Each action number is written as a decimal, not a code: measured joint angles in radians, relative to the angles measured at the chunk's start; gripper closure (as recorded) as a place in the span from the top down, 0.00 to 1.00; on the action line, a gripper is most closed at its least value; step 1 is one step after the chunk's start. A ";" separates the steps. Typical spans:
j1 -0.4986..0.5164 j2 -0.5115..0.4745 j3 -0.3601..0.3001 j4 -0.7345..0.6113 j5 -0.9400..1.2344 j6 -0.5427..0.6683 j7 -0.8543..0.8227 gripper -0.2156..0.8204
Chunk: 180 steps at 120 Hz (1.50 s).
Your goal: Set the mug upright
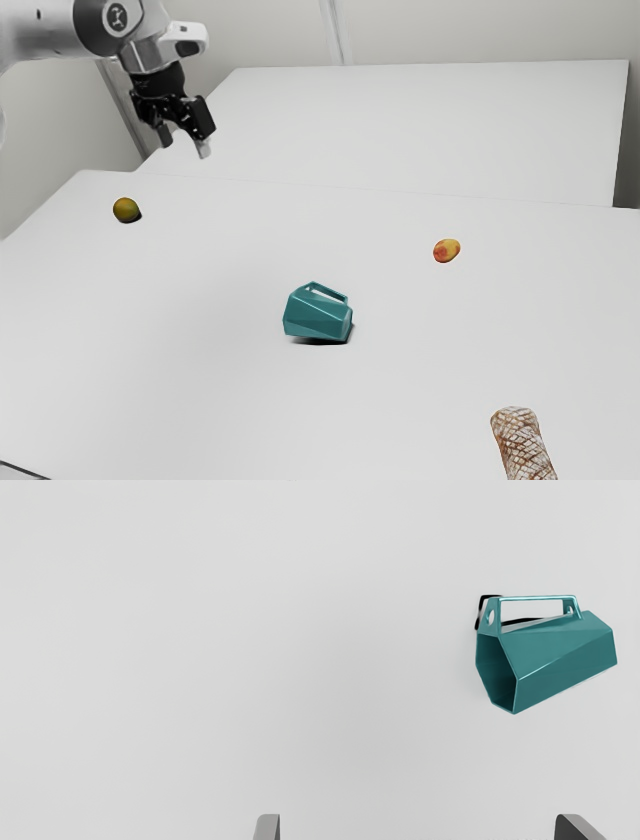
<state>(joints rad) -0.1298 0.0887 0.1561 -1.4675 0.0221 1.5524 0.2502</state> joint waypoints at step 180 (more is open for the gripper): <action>0.028 0.201 0.091 -0.538 -0.988 0.193 0.181 0.79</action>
<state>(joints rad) -0.1017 0.2893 0.2468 -2.0055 -0.9661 1.7458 0.4312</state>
